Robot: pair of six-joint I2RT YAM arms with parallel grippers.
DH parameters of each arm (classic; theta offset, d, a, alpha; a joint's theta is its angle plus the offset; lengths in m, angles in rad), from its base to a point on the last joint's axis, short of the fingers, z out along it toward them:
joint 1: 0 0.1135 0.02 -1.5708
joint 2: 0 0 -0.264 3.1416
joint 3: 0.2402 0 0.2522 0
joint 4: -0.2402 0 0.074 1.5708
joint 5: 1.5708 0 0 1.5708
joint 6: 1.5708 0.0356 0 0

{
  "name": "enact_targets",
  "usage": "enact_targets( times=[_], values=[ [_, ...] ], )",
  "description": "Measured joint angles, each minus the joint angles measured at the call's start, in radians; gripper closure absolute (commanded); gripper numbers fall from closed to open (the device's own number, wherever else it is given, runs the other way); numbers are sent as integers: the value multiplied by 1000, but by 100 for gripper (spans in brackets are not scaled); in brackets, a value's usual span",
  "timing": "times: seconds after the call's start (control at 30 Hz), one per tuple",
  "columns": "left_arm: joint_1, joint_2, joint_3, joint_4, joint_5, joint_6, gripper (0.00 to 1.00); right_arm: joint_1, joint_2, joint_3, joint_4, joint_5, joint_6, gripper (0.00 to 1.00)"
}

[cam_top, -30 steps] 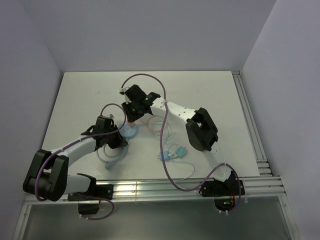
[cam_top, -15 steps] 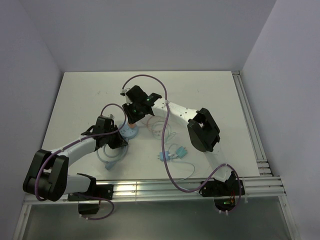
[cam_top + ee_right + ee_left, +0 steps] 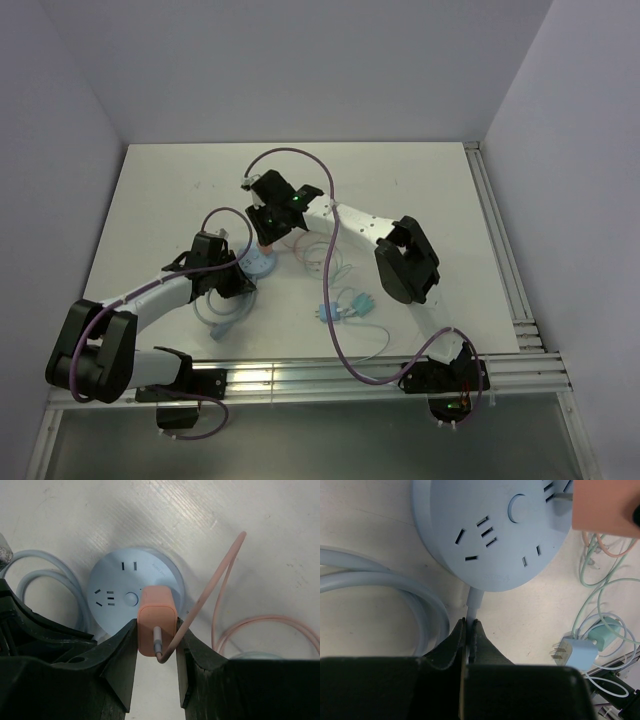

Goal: Insert the plug

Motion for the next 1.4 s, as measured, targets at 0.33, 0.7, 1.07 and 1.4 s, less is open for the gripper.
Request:
enact_targets(
  times=[0.33,0.7,1.07,1.4],
  values=[
    [0,-5,-5,5,0,0,100,0,22,37,-15,19,-16,100],
    [0,-7,-5,4,0,0,100,6,24,35,-9,13,-14,100],
    [0,-9,-5,2,-1,0,100,11,21,23,2,20,9,100],
    [0,-84,-42,1,2,-4,28,11,-9,-16,13,19,18,100]
  ],
)
